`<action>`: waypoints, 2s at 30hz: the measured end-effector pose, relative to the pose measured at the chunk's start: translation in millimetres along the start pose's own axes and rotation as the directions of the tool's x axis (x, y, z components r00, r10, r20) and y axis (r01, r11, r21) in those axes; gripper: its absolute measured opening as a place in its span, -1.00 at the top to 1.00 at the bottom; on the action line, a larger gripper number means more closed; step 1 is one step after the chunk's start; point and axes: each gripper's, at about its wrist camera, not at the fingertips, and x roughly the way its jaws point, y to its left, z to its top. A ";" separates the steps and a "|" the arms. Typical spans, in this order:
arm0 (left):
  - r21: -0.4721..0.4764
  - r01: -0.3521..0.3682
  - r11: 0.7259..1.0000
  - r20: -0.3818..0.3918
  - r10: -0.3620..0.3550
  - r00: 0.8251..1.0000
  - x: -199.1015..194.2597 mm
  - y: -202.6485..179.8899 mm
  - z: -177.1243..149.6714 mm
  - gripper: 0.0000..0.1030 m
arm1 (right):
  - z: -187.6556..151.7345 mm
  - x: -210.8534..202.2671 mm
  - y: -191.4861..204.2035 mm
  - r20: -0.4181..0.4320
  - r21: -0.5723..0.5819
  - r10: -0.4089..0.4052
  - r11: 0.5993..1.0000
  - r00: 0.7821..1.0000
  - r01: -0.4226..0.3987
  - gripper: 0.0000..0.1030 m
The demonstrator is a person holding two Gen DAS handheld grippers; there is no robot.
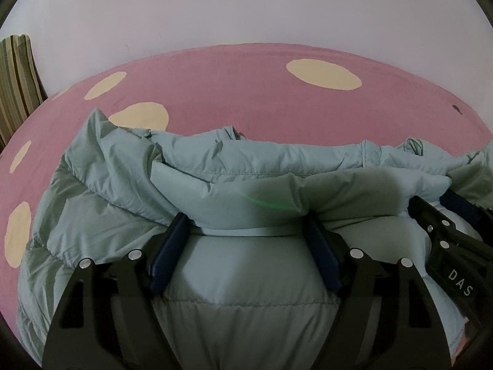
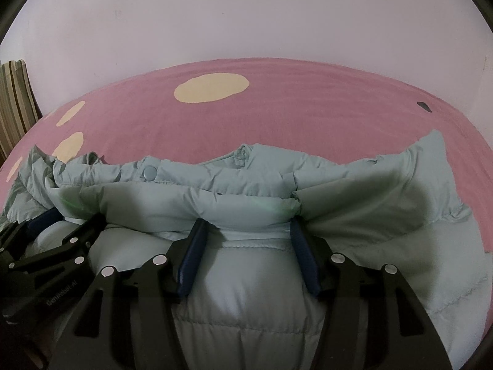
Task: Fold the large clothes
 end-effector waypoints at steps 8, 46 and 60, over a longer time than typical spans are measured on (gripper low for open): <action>-0.010 0.021 1.000 -0.002 -0.022 1.000 -30.4 18.6 17.4 -0.50 | 9.8 -38.3 -18.3 0.048 0.045 0.005 0.999 0.999 -0.007 -0.10; -0.389 -0.020 0.921 -0.100 -0.020 0.995 -73.5 167.0 -56.9 -0.83 | -53.1 -90.4 -147.1 -0.026 0.297 -0.030 0.954 0.999 0.036 -0.58; -0.285 0.095 0.954 -0.076 -0.122 0.990 -66.4 143.0 -59.1 0.42 | -68.7 -67.5 -146.6 -0.083 0.321 0.017 0.947 0.996 0.010 -0.18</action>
